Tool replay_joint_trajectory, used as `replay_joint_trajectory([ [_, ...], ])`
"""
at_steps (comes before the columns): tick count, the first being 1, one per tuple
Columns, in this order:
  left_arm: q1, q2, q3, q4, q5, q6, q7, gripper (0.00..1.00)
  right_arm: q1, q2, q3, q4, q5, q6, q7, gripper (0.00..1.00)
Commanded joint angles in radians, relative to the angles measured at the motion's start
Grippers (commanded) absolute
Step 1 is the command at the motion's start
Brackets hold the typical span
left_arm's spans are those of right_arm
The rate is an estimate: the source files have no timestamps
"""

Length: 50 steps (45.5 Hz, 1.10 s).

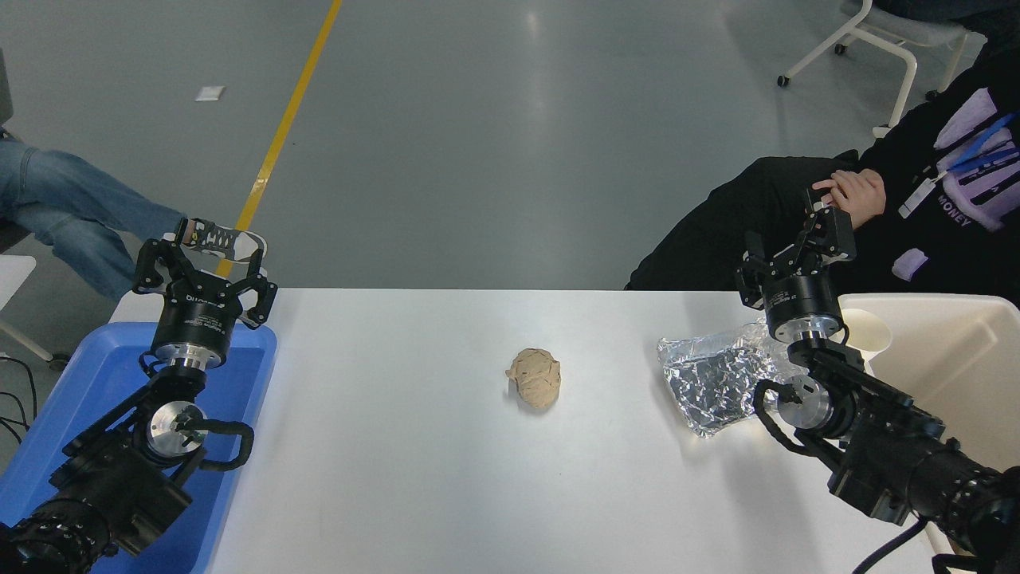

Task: Pick up paper cup place in dustbin

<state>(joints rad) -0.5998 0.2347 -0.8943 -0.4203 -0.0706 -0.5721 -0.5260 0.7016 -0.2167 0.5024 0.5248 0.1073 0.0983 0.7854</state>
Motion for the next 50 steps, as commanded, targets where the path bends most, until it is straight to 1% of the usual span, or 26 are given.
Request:
replay_joint_trajectory([
  [1, 0.0, 0.0, 0.0, 0.0, 0.0, 0.0, -0.002, 0.99, 0.001, -0.001, -0.001, 0.001, 0.0, -0.002, 0.0, 1.0],
  [11, 0.0, 0.0, 0.0, 0.0, 0.002, 0.0, -0.002, 0.99, 0.002, -0.001, 0.001, 0.001, 0.0, 0.0, 0.0, 1.0],
  [17, 0.0, 0.0, 0.0, 0.0, 0.0, 0.0, -0.002, 0.99, 0.002, -0.024, 0.008, 0.003, 0.0, 0.004, 0.0, 1.0],
  [50, 0.0, 0.0, 0.0, 0.0, 0.002, 0.0, -0.002, 0.99, 0.029, -0.02, 0.008, 0.0, 0.002, -0.005, 0.0, 1.0],
])
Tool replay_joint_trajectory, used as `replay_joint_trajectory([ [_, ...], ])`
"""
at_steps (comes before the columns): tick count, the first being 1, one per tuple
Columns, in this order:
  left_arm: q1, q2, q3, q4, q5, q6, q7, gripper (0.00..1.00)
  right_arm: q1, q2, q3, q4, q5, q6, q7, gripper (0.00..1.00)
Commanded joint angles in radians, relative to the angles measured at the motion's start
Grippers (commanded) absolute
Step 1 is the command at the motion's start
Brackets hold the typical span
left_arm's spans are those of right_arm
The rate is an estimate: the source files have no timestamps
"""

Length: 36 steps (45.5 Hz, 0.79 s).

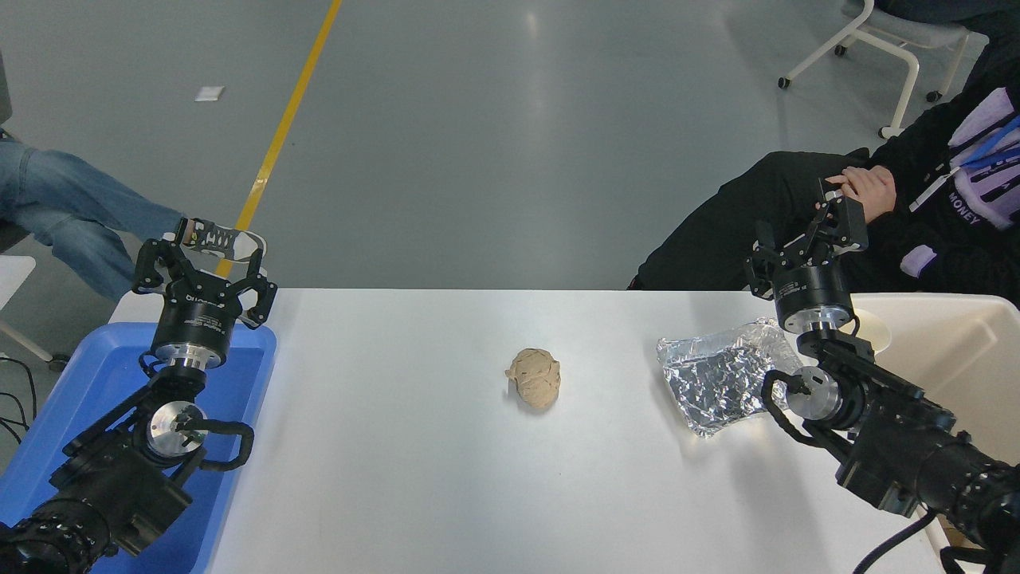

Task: Pick up paper cup place in dustbin

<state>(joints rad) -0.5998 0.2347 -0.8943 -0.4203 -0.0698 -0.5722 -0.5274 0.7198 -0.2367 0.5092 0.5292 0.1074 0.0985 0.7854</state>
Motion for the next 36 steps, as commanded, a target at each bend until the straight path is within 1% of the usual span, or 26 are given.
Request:
replay_joint_trajectory([
  [1, 0.0, 0.0, 0.0, 0.0, 0.001, 0.0, 0.0, 0.99, 0.015, 0.0, 0.002, -0.005, 0.001, -0.005, 0.0, 1.0],
  [19, 0.0, 0.0, 0.0, 0.0, 0.001, 0.0, 0.0, 0.99, 0.02, -0.009, 0.0, 0.012, 0.001, -0.003, 0.0, 1.0],
  [26, 0.0, 0.0, 0.0, 0.0, 0.001, 0.0, 0.0, 0.99, 0.02, -0.044, -0.014, 0.015, 0.003, 0.001, 0.0, 1.0],
  [30, 0.0, 0.0, 0.0, 0.0, -0.001, 0.0, 0.0, 0.99, 0.007, -0.056, -0.063, 0.014, -0.015, 0.004, 0.0, 1.0],
  [36, 0.0, 0.0, 0.0, 0.0, 0.001, 0.0, 0.0, 0.99, 0.029, -0.078, -0.207, 0.017, 0.005, 0.006, 0.0, 1.0],
])
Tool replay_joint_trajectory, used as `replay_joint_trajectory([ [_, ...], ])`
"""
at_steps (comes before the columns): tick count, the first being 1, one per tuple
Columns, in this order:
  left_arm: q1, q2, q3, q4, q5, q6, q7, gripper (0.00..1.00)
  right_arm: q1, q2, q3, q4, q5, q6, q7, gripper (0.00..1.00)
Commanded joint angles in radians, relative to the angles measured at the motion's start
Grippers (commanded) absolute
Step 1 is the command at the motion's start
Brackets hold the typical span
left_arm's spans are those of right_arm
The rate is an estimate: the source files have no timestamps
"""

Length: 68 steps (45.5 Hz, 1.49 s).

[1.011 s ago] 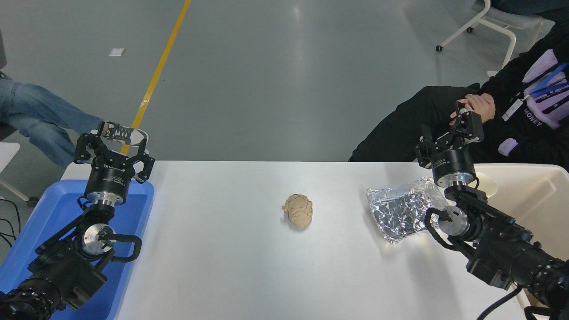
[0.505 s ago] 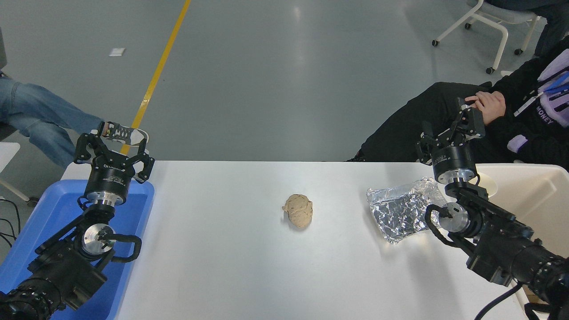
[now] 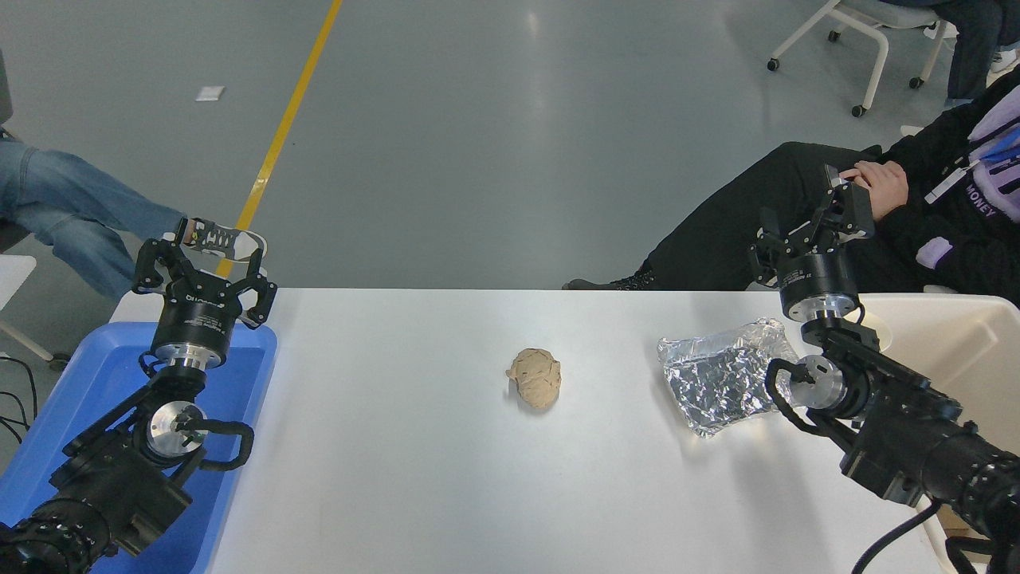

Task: Pick up paper cup place in dustbin

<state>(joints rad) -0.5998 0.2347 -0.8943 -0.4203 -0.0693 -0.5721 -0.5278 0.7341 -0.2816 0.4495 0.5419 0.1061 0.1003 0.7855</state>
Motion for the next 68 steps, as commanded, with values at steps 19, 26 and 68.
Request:
replay_joint_trajectory([
  [19, 0.0, 0.0, 0.0, 0.0, 0.0, 0.0, 0.0, 0.99, 0.11, -0.151, -0.365, 0.058, 0.154, 0.013, 0.0, 1.0],
  [26, 0.0, 0.0, 0.0, 0.0, 0.0, 0.0, 0.0, 0.99, 0.18, -0.25, -0.547, 0.18, 0.306, 0.013, 0.0, 1.0],
  [68, 0.0, 0.0, 0.0, 0.0, 0.0, 0.0, 0.002, 0.99, 1.154, -0.16, -2.005, 0.629, 0.124, 0.059, 0.0, 1.0],
])
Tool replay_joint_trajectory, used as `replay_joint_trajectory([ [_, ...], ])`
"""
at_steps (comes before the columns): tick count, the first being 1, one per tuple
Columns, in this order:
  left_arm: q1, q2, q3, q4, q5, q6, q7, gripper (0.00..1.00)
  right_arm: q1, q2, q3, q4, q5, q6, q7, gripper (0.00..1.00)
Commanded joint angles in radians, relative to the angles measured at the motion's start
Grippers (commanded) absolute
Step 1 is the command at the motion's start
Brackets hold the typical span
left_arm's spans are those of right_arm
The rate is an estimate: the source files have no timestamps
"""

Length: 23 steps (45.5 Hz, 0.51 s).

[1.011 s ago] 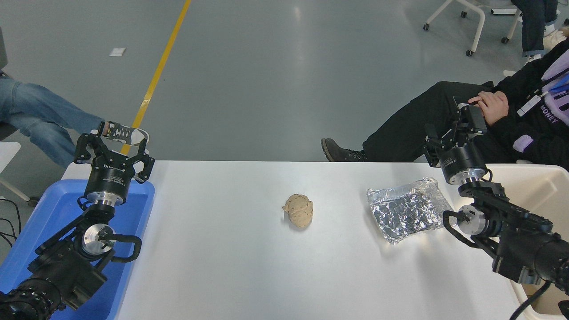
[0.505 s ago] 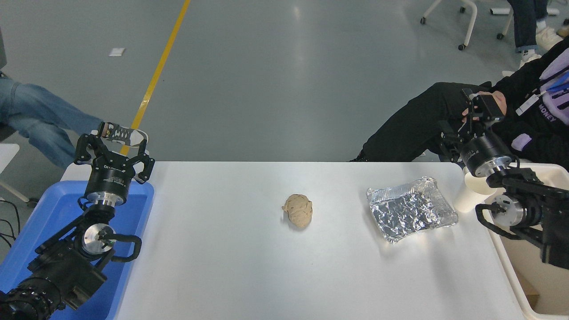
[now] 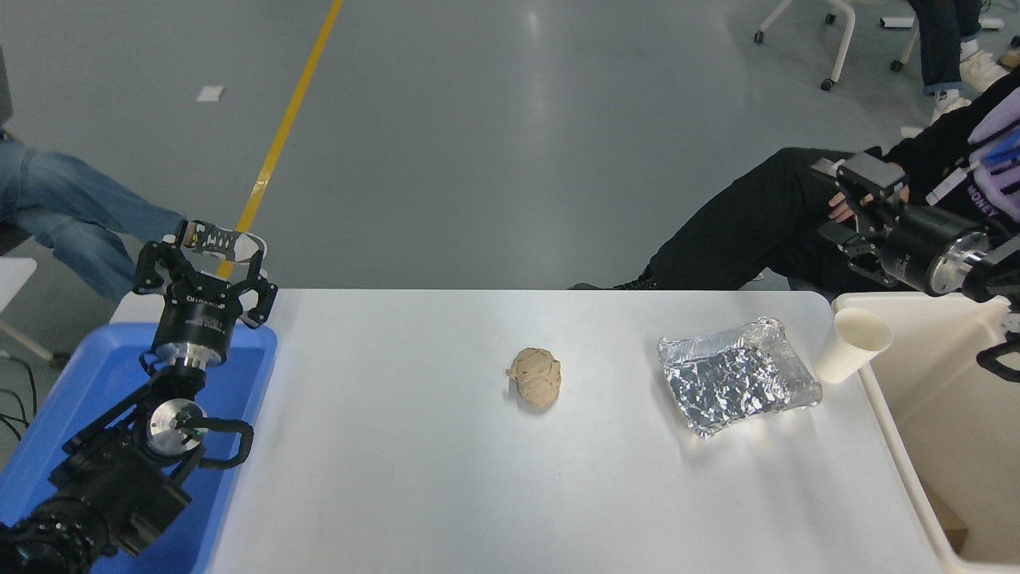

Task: Pick up paper cup place in dustbin

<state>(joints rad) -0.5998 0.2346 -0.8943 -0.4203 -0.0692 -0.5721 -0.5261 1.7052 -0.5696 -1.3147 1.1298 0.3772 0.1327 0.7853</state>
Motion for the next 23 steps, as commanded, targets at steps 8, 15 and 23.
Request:
replay_joint_trajectory([
  [8, 0.0, 0.0, 0.0, 0.0, 0.0, 0.0, 0.0, 0.99, 0.297, 0.229, -0.244, 0.076, -0.565, 0.094, -0.018, 1.0],
  [15, 0.0, 0.0, 0.0, 0.0, 0.0, 0.0, 0.0, 0.99, 0.412, 0.244, -0.247, 0.13, -0.604, 0.134, -0.164, 1.0],
  [23, 0.0, 0.0, 0.0, 0.0, 0.0, 0.0, -0.002, 0.99, 0.488, 0.249, -0.215, 0.131, -0.615, 0.271, -0.406, 1.0],
])
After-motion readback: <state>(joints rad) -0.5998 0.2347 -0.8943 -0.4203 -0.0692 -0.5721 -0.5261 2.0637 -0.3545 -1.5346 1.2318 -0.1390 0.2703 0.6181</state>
